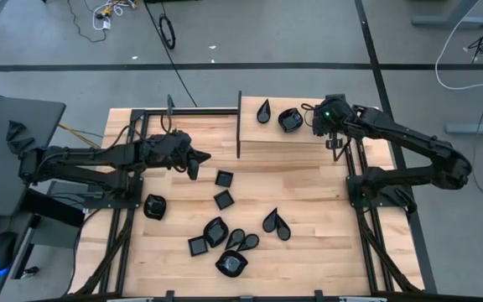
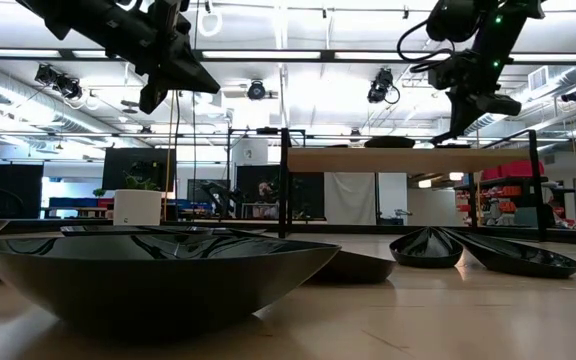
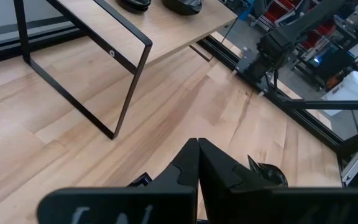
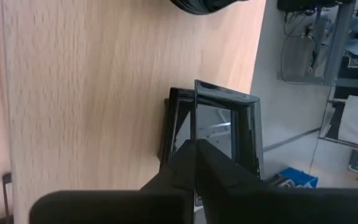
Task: Pick & Place Mini shaped plates
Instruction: Stack the square plate on top of the square plate on the shelf
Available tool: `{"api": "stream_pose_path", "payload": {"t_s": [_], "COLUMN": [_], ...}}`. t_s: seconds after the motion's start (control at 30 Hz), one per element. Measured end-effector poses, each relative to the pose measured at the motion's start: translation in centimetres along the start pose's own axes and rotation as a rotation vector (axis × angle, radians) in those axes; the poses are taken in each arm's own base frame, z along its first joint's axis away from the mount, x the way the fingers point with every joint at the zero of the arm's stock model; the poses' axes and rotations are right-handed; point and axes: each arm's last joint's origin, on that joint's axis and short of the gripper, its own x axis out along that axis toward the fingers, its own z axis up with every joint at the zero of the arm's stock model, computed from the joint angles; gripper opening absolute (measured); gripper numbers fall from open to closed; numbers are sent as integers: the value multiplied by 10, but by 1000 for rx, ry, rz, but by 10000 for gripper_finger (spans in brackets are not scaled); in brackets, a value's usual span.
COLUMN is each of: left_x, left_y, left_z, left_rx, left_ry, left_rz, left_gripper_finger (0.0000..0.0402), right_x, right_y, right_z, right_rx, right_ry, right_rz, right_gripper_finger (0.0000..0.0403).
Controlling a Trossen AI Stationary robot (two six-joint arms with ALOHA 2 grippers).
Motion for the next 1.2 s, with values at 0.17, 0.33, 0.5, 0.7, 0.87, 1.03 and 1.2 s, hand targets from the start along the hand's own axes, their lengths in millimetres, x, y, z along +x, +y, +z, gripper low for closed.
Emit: {"api": "stream_pose_path", "payload": {"t_s": [0.17, 0.33, 0.5, 0.7, 0.87, 1.03, 1.2], "left_x": [0, 0, 0, 0, 0, 0, 0], "left_y": [0, 0, 0, 0, 0, 0, 0], "left_z": [0, 0, 0, 0, 0, 0, 0], "left_rx": [0, 0, -1, -2, -2, -2, -1], "left_ry": [1, 1, 1, 1, 1, 1, -1], "left_rz": [-1, -1, -1, -2, -1, -1, 1], "left_gripper_finger": [7, 7, 7, 7, 7, 7, 7], "right_x": [1, 3, 2, -9, -16, -17, -17], "right_y": [-1, -4, -7, -14, -17, -12, -10], "right_z": [-1, -5, -4, 0, 0, -6, -3], "right_rx": [6, 35, 84, 317, 402, 368, 381], "right_ry": [4, 22, 41, -50, -65, 12, -65], "right_rz": [0, -5, -53, -15, 22, 35, 130], "right_gripper_finger": [41, 88, 118, 109, 92, 83, 75]}}
